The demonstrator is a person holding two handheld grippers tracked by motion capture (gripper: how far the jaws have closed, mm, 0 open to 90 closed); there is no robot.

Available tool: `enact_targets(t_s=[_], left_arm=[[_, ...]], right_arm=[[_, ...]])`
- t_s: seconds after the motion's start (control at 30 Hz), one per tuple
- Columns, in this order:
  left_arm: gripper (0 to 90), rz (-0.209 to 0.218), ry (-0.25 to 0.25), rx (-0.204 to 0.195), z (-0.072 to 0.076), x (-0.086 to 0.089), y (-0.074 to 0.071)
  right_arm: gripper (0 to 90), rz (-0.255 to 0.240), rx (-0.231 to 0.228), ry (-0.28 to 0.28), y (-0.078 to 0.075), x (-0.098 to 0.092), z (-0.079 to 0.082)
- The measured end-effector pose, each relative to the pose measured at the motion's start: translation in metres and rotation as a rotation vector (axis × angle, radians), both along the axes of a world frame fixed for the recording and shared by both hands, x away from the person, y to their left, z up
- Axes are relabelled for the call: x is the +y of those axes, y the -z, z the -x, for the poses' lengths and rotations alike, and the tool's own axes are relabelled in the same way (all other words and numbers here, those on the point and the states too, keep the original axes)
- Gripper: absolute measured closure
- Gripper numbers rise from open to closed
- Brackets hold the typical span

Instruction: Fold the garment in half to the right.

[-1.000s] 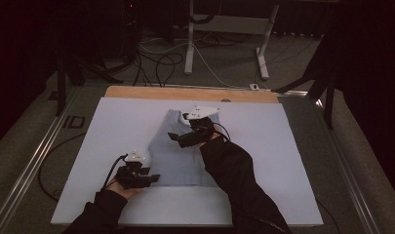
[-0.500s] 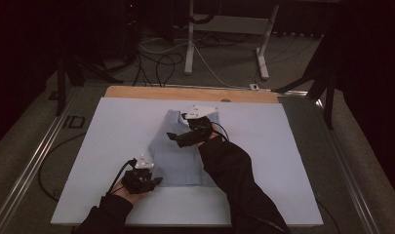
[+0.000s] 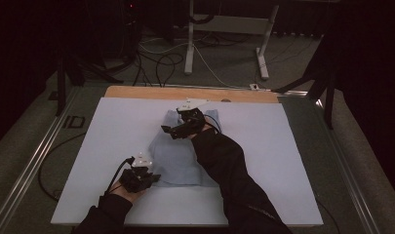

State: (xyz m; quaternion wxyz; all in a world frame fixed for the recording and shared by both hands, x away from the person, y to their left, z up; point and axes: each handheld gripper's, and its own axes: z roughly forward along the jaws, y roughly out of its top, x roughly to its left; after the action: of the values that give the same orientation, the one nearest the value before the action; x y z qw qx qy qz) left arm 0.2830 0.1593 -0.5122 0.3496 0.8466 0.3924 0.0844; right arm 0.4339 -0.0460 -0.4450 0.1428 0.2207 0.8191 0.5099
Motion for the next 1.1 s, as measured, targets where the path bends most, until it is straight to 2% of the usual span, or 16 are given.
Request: enact_targets(t_s=[0.17,0.27,0.33,0.5,0.57,0.6,0.67,0.7,0.77,0.8,0.93,1.1], left_arm=[[86.5,0.013,0.008,-0.015,0.0,0.001,-0.002],[86.5,0.028,0.014,-0.02,0.0,0.003,-0.003],[86.5,0.025,0.018,-0.025,0.0,0.002,-0.004],[86.5,0.024,0.012,-0.037,0.0,0.002,-0.003],[86.5,0.027,0.01,-0.033,0.0,0.002,-0.003],[86.5,0.028,0.007,-0.032,0.0,0.002,-0.003],[86.5,0.031,0.007,-0.029,0.0,0.002,-0.002],[86.5,0.038,0.006,-0.027,0.0,0.002,-0.002],[86.5,0.04,0.004,-0.025,-0.001,0.003,-0.002],[86.4,0.04,0.004,-0.026,-0.001,0.003,-0.002],[86.5,0.043,0.002,-0.028,-0.001,0.003,-0.002],[86.5,0.049,0.0,-0.031,0.0,0.002,-0.003]], right_arm=[[9.1,0.015,0.008,0.007,0.003,0.009,-0.017],[9.0,0.008,0.022,0.032,0.007,0.012,-0.029],[9.0,0.022,0.037,0.068,0.009,0.016,-0.037],[9.1,0.071,0.067,0.093,0.016,0.023,-0.054],[15.1,0.092,0.08,0.109,0.019,0.027,-0.059],[16.4,0.101,0.081,0.138,0.022,0.029,-0.062],[18.8,0.096,0.097,0.147,0.025,0.031,-0.065],[24.9,0.12,0.102,0.188,0.029,0.035,-0.071],[25.9,0.127,0.1,0.194,0.031,0.037,-0.073],[31.8,0.141,0.11,0.22,0.034,0.041,-0.077],[39.8,0.172,0.13,0.252,0.04,0.049,-0.085],[43.9,0.199,0.159,0.275,0.049,0.055,-0.091]])
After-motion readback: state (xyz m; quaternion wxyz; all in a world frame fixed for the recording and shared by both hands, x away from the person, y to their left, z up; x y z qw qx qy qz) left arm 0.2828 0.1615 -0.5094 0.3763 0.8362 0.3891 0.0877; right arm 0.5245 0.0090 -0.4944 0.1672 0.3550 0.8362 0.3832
